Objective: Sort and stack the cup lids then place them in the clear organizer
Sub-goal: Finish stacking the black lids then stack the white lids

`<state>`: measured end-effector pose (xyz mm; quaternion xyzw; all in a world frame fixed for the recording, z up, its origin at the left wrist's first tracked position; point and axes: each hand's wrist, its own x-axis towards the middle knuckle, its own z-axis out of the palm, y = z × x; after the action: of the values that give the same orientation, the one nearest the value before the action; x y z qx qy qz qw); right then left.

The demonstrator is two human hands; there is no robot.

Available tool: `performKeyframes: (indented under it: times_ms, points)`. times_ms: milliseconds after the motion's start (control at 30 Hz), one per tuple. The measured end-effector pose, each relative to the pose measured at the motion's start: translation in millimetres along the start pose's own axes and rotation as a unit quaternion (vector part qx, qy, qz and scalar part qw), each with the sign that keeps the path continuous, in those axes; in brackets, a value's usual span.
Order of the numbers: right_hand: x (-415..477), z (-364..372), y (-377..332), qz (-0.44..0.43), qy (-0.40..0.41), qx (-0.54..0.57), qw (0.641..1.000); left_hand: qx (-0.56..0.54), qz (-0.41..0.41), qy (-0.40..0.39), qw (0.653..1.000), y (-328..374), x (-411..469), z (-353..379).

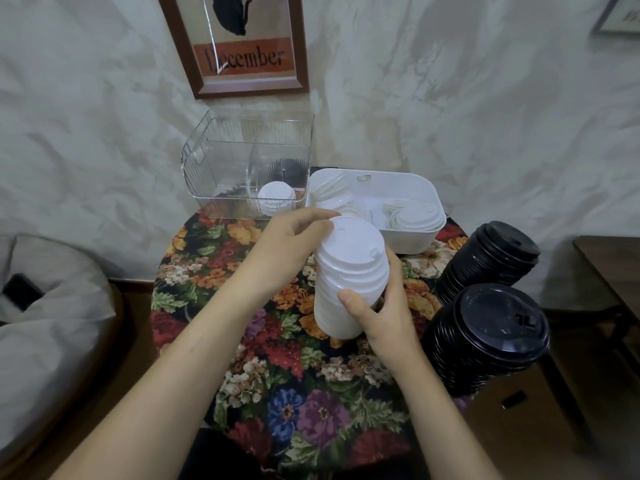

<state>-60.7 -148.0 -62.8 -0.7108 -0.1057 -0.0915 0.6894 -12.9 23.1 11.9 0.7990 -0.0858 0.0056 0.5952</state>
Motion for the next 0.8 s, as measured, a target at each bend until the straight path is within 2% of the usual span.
performKeyframes:
  times_ms: [267,467,600,800]
  points:
    - [1.3,-3.0,2.2,-0.004,-0.023,-0.013,1.0,0.066,0.03,-0.008,0.997,-8.1,1.8,-3.2]
    - [4.3,-6.7,-1.5,-0.003,-0.051,-0.003,0.999,0.17,0.03,-0.057,0.983,-5.4,-0.1,-14.4]
    - [5.3,-8.1,-5.7,-0.005,-0.065,0.009,0.998,0.181,0.036,-0.072,0.98,-7.1,-0.7,-15.7]
    - [5.1,-4.6,-7.7,-0.007,-0.025,0.012,1.0,0.186,0.04,-0.075,0.979,-6.1,-1.3,-14.5]
